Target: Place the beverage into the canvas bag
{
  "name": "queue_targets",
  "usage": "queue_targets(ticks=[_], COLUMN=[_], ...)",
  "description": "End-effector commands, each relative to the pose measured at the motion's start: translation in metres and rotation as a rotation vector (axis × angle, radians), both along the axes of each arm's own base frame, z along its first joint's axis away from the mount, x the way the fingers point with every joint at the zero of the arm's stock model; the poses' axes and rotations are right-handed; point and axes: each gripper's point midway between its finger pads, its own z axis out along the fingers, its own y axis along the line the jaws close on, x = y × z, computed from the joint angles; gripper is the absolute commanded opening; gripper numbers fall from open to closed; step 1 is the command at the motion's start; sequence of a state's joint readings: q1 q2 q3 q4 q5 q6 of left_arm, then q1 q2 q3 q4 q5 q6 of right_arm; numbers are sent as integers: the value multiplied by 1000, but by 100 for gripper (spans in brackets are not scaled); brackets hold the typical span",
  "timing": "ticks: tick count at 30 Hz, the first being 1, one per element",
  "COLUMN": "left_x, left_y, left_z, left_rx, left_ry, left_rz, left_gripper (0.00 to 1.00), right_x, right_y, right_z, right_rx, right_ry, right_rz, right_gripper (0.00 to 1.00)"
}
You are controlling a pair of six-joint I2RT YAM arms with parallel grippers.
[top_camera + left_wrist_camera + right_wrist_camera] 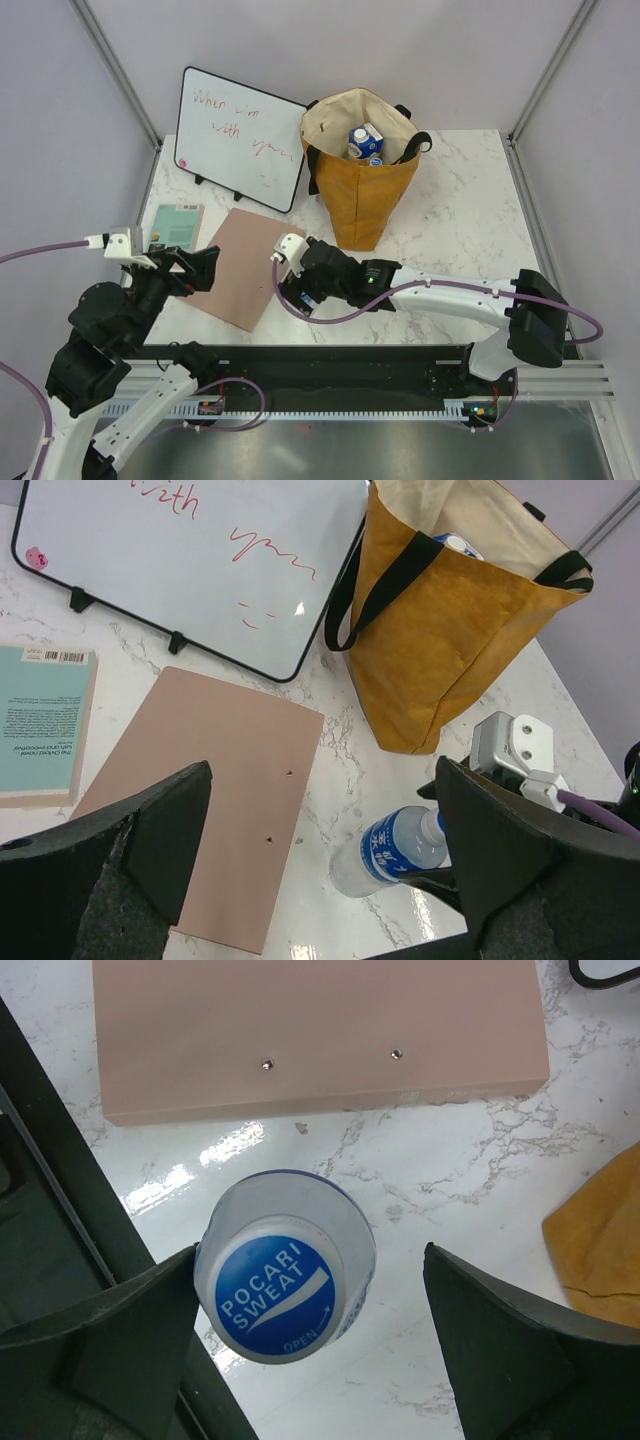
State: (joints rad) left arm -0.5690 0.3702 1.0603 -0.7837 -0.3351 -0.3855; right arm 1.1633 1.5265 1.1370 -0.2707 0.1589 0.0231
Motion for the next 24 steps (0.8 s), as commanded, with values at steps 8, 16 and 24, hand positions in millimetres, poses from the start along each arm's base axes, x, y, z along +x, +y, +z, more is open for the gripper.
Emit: queue_targets(ticks=[8, 16, 24], left_x=[4, 8, 18], left_y=[-5, -7, -20], left_z=[-3, -9, -25], left_rx=[-29, 8, 56], left_ry=[-2, 3, 32], left_rz=[-3, -14, -51], left_gripper=[100, 100, 100], right_x=[6, 16, 17], right_y=[9, 3, -2], right_z=[1, 25, 66], right_rx=[42, 60, 92], right_ry=[-50, -93, -109], right_rz=[-9, -59, -87], right_gripper=[75, 21, 0])
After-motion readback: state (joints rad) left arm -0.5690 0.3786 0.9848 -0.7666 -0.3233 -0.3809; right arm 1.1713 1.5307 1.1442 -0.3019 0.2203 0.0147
